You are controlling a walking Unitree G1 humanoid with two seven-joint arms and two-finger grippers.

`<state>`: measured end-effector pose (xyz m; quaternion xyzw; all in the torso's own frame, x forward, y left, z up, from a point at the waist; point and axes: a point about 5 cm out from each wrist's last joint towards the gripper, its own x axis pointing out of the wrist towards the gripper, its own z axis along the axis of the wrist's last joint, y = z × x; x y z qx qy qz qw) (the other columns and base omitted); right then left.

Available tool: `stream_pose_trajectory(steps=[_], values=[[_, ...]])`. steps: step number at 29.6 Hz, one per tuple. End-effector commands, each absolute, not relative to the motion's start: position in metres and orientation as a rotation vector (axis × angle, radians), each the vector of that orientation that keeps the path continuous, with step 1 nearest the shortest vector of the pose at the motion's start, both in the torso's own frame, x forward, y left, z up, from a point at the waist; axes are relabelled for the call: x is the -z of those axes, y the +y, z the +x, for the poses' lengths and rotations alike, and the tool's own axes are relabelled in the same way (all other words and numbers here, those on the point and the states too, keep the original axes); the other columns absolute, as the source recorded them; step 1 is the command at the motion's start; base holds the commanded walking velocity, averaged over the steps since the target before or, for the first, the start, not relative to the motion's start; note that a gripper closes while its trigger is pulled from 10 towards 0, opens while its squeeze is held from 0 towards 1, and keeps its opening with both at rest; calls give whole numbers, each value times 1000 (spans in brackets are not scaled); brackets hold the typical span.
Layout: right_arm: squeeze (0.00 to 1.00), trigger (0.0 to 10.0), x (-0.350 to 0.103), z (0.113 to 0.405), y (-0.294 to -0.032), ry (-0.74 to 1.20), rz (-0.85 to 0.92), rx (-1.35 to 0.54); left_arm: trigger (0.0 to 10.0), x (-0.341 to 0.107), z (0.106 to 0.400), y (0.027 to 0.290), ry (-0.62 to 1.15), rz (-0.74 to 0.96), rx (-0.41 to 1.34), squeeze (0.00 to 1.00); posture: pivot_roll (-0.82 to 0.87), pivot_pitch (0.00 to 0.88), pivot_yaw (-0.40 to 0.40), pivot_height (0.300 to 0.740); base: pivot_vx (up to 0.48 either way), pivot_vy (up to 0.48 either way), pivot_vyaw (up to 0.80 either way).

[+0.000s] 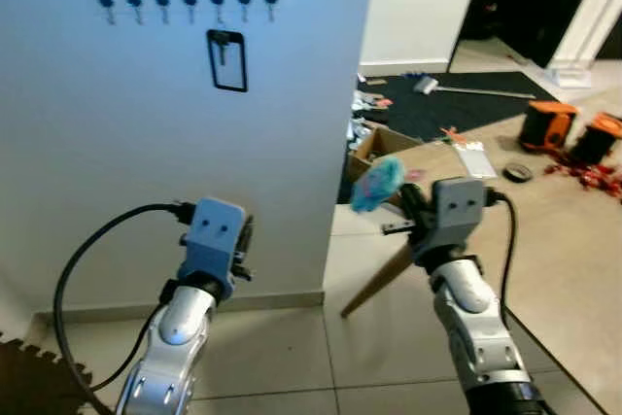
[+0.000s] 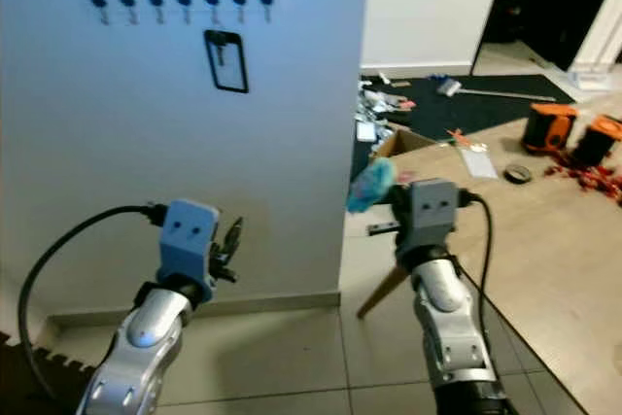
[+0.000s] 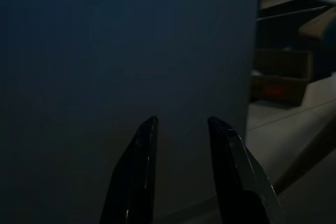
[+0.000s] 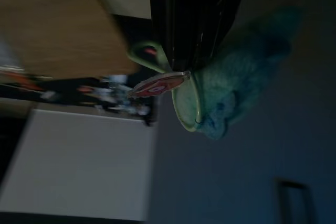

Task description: Hang keys on a hook

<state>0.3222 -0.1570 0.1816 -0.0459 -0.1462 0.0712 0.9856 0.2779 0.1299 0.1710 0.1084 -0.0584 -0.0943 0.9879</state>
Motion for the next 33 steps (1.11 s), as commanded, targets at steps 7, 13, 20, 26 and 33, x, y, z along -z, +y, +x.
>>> stream_pose_trajectory(steps=[7,13,20,26,33], values=[[0,10000,-177,321,-157,-277,-98,-140,10000,-168,277,129,-104,222,197,0,110,124,2,740,0,0,788],[0,10000,-177,322,-157,-277,-96,-139,10000,-169,277,129,-104,224,199,0,112,122,4,740,0,0,785],[0,10000,-177,322,-157,-279,-96,-139,10000,-169,278,129,-105,226,200,0,112,117,4,740,0,0,788],[0,10000,-178,323,-157,-282,-97,-141,10000,-169,278,128,-107,226,202,0,110,112,2,740,0,0,784],[0,10000,-179,324,-158,-285,-82,-135,10000,-169,279,127,-109,226,203,0,109,105,1,740,0,0,430]])
